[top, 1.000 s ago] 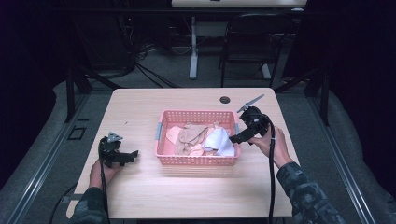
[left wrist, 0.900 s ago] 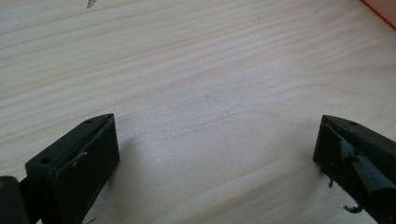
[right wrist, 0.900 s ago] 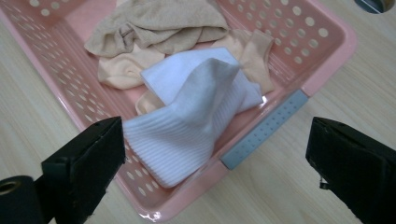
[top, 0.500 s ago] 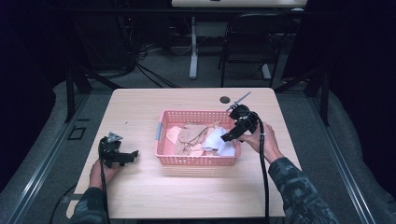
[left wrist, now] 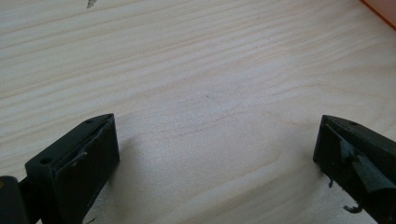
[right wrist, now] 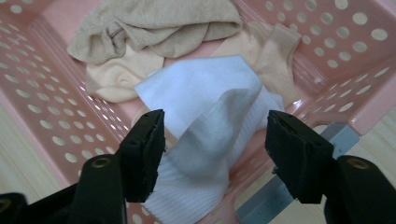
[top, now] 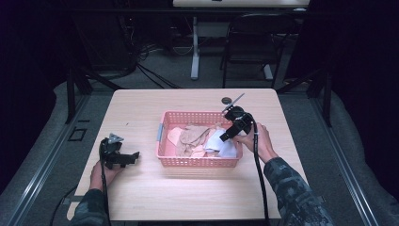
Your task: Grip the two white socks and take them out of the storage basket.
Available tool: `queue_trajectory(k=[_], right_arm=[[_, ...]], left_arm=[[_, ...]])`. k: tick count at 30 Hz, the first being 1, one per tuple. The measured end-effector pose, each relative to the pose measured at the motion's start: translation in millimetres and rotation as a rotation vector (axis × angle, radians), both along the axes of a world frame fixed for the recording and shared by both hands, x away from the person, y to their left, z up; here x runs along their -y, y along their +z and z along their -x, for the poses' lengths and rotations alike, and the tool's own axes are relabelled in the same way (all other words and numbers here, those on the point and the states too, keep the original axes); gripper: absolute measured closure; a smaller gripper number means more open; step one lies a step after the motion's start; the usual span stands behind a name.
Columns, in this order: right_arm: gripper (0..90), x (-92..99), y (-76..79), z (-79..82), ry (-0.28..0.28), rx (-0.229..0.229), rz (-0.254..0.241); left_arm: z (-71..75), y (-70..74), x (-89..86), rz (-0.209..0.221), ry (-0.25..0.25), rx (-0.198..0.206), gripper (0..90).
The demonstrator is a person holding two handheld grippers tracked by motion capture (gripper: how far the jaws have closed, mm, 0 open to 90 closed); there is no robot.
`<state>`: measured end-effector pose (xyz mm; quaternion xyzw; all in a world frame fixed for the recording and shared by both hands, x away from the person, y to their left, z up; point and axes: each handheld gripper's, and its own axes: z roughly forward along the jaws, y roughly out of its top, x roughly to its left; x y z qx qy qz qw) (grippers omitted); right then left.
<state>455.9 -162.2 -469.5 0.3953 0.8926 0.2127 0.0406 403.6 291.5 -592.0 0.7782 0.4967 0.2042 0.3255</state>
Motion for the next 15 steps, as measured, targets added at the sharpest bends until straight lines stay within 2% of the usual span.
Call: queue_trajectory(k=[2, 5, 9, 12, 14, 15], right_arm=[[44.9, 0.9, -0.8, -1.8, 0.004, -0.021, 0.012], [55.2, 1.0, -3.7, -2.0, -0.015, -0.024, 0.002], [69.5, 2.0, -4.5, -2.2, -0.009, -0.035, -0.008], [77.8, 2.4, -3.6, -0.3, -0.015, -0.029, -0.013], [79.8, 2.7, -3.0, 0.0, -0.015, -0.029, -0.016], [82.8, 3.6, -0.9, 1.7, -0.02, -0.015, -0.027]], left_arm=[[0.0, 0.0, 0.0, 0.001, 0.0, 0.0, 0.1], [0.0, 0.0, 0.0, 0.0, 0.0, 0.0, 0.1], [0.0, 0.0, 0.0, 0.0, 0.001, 0.0, 0.1], [0.0, 0.0, 0.0, 0.0, 0.0, 0.0, 0.1], [0.0, 0.0, 0.0, 0.0, 0.001, 0.0, 0.1], [0.0, 0.0, 0.0, 0.0, 0.001, 0.0, 0.1]])
